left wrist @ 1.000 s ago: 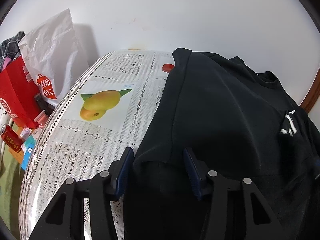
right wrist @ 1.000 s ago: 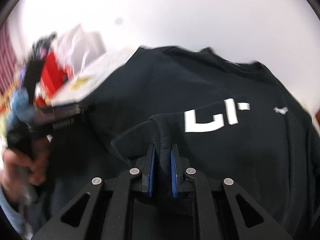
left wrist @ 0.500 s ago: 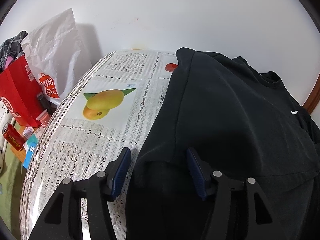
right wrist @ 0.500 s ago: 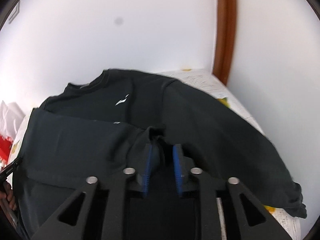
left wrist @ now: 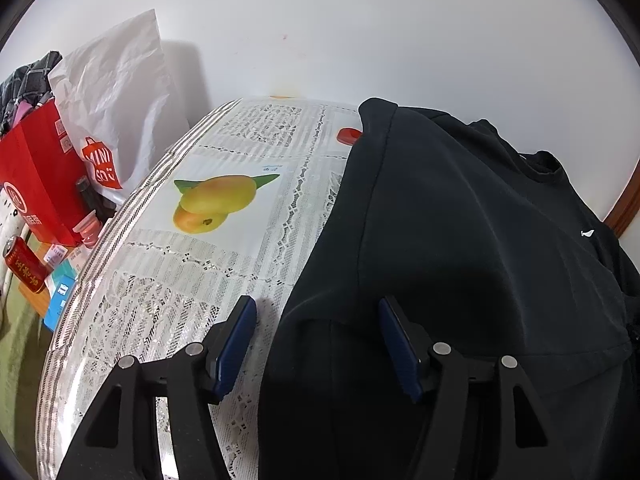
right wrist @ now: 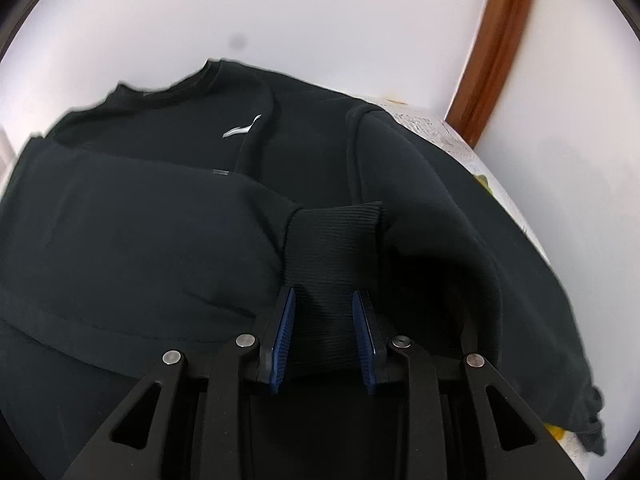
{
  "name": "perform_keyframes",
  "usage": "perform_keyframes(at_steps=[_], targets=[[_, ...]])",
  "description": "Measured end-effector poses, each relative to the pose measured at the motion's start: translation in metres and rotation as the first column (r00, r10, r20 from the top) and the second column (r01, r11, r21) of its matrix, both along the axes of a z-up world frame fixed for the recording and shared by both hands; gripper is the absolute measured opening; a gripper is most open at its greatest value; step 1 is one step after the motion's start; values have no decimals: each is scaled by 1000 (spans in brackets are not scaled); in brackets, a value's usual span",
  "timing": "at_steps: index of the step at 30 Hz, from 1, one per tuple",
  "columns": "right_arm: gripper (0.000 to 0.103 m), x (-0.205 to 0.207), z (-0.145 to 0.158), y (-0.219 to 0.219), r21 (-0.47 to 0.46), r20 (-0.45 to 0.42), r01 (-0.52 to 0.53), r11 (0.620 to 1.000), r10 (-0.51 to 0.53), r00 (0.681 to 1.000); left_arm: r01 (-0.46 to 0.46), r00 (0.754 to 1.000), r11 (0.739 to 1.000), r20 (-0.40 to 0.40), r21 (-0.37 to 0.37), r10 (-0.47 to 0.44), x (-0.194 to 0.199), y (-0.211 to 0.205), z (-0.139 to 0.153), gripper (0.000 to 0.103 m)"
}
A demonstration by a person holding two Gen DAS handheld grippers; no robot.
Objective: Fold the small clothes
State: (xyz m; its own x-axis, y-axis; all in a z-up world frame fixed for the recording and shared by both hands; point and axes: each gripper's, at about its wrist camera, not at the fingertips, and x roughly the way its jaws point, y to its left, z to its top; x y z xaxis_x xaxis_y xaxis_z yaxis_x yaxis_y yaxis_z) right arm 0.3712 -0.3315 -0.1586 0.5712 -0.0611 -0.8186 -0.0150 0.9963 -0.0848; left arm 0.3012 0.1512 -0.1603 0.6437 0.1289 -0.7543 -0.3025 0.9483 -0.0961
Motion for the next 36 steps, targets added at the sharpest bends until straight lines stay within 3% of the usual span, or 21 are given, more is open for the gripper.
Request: perform_keyframes(at_steps=[4,8,14,17,22,27,31,32,34,35,36], targets=[[34,-10,32,14,8,25,-48,999,48,999,-4,1000,1000,-4,-3,4,-2,0,1,62],[51,-3,63,61,27,96,-155,988,152,984,22,1000,999,-21,23,-21,-8,-4,7,62],[51,33,91,172,32,177,-407,913,396,901,81,995,995,-66,55,-77,-30,0,7,59],[51,56,91,231,64,187,-507,859,489,852,124,992,990,-29,65,-123,-34,1,12,59],[51,98,80,321,108,172,-627,771,607,776,185,983,967,-17,172,-185,-15,-12,12,47],[51,142,55,383,127,131,-668,734,655,744,208,978,959,-27,191,-207,-6,-15,2,45],[51,164,37,411,188,98,-683,706,679,728,207,978,963,-25,172,-206,-1,-12,1,31],[50,169,32,414,210,84,-681,701,681,727,203,979,965,-28,163,-202,0,-11,1,25],[22,175,26,419,265,71,-687,677,697,714,206,978,972,-4,113,-207,0,-5,2,8],[5,176,24,422,288,65,-700,653,716,695,202,979,975,16,90,-205,-2,-2,4,7],[5,176,25,425,284,79,-706,649,718,691,180,982,982,48,62,-183,-5,3,6,7]])
